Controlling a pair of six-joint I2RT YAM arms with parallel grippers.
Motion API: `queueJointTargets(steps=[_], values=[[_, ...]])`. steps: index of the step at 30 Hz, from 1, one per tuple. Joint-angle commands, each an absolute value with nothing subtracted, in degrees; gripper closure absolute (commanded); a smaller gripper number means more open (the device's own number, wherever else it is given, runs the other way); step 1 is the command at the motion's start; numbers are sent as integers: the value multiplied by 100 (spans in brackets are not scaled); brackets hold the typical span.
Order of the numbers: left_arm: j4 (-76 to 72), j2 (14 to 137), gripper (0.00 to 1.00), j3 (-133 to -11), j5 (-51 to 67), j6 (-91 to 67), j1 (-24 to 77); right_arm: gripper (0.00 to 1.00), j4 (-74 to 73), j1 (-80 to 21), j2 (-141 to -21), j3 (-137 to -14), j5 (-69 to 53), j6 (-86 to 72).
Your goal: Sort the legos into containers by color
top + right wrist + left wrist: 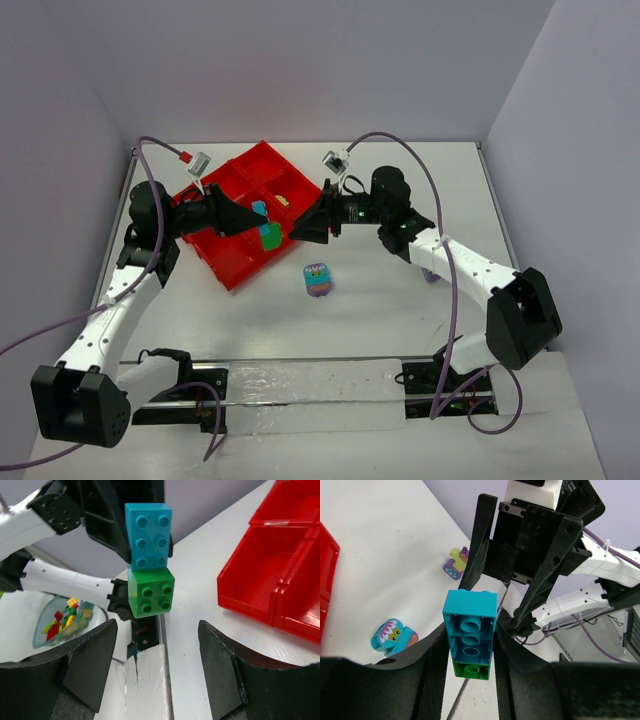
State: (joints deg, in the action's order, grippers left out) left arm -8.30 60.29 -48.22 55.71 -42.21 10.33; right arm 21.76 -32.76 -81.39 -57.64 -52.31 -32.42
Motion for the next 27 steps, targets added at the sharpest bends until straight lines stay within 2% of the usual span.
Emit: queueJointTargets(steps=[1, 5, 9, 12, 17, 23, 27], values=[[-1663, 6058, 100, -4797, 6032, -4533, 1011, 27, 2417, -3373, -8292, -6115, -5708, -3257], [-1655, 6099, 100, -4878, 6072, -4519, 1011, 18, 2151, -3447, -8488, -6296, -5587, -3190], [-1705, 6117, 100, -4874, 6073, -4548, 1011, 18, 2318, -3519, -8613, -6354, -5682, -3339], [-1733, 6116, 100, -4858, 6082, -4554, 1011, 23, 2387, -3580, -8653, -6411, -5688, -3380], [-1752, 6094, 100, -4822, 6076, -4576, 1011, 40, 2452, -3627, -8748, -6502, -5724, -3443], [-1772, 6068, 100, -4781, 6096, -4585, 1011, 39, 2479, -3685, -8870, -6635, -5739, -3516], [-1781, 6045, 100, -4764, 6091, -4588, 1018, 46, 2610, -3718, -8940, -6687, -5777, -3605]])
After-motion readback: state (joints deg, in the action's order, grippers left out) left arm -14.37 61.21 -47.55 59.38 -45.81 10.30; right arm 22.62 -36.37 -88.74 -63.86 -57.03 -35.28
